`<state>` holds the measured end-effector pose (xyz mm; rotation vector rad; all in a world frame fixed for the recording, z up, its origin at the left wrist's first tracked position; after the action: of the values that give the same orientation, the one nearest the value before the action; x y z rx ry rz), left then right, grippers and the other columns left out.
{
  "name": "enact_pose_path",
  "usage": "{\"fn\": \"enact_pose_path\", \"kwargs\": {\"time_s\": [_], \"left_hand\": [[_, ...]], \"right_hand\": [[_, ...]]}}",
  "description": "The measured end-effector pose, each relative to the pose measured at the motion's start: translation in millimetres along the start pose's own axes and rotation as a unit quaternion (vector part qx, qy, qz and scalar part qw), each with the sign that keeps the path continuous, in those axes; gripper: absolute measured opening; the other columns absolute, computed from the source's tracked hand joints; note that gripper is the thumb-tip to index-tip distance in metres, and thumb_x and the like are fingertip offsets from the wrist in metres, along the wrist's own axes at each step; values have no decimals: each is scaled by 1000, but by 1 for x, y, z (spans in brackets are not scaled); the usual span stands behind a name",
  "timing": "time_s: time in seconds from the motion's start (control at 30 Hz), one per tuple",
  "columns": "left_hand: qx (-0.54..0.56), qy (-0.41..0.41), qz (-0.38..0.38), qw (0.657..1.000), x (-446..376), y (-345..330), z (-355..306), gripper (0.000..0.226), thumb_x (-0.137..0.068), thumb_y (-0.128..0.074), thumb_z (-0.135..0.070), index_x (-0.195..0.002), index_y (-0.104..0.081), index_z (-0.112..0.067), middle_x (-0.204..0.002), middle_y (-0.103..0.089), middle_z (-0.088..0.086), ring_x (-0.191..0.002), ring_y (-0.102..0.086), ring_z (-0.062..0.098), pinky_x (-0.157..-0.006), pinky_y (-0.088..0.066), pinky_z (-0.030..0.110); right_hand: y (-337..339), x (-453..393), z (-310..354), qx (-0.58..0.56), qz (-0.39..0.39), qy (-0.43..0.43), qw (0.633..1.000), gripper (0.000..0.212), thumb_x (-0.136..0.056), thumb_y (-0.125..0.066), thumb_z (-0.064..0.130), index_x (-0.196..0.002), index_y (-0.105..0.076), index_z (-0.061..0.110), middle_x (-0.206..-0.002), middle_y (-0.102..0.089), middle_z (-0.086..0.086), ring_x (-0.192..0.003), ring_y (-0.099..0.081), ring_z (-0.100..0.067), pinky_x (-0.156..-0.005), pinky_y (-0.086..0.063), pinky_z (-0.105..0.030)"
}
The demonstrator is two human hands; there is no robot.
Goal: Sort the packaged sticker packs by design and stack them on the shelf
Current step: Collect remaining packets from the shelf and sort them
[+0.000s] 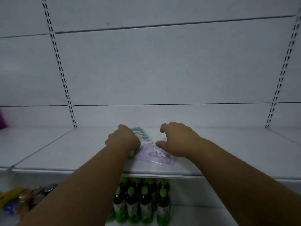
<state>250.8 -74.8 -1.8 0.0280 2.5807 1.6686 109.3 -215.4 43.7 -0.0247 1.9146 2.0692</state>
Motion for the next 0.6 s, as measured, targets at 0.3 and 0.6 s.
{"fn": "enact_pose_path", "kwargs": {"time_s": [0.3,0.6], "left_hand": [[176,-39,65,981,-17,-2,-1,57,-76,-74,-5,-125,-45,0,-120,-62,19,-107,-63,32,-87,-56,36],[158,-86,135,974,-19,2,-21,36,-94,-55,-8,-128,-57,3,-125,-64,15,-75,-63,16,-64,-53,21]], "right_hand": [[-41,1,9,11,80,-66,995,60,-69,-56,77,-93,-54,22,-96,-56,-3,-89,-47,-23,-78,-44,-36],[10,1,-18,-137,-21,-126,982,23,-85,-65,25,-102,-59,10,-99,-64,-7,-81,-57,-19,-64,-41,-29]]}}
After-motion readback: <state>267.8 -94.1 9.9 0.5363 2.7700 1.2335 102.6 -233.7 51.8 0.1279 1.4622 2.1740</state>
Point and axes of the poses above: each hand's wrist, its own x-axis away from the middle knuckle, its own y-axis out of the back of the hand, z = x × y, the point moved 8 cm from there along -x, towards the middle knuckle
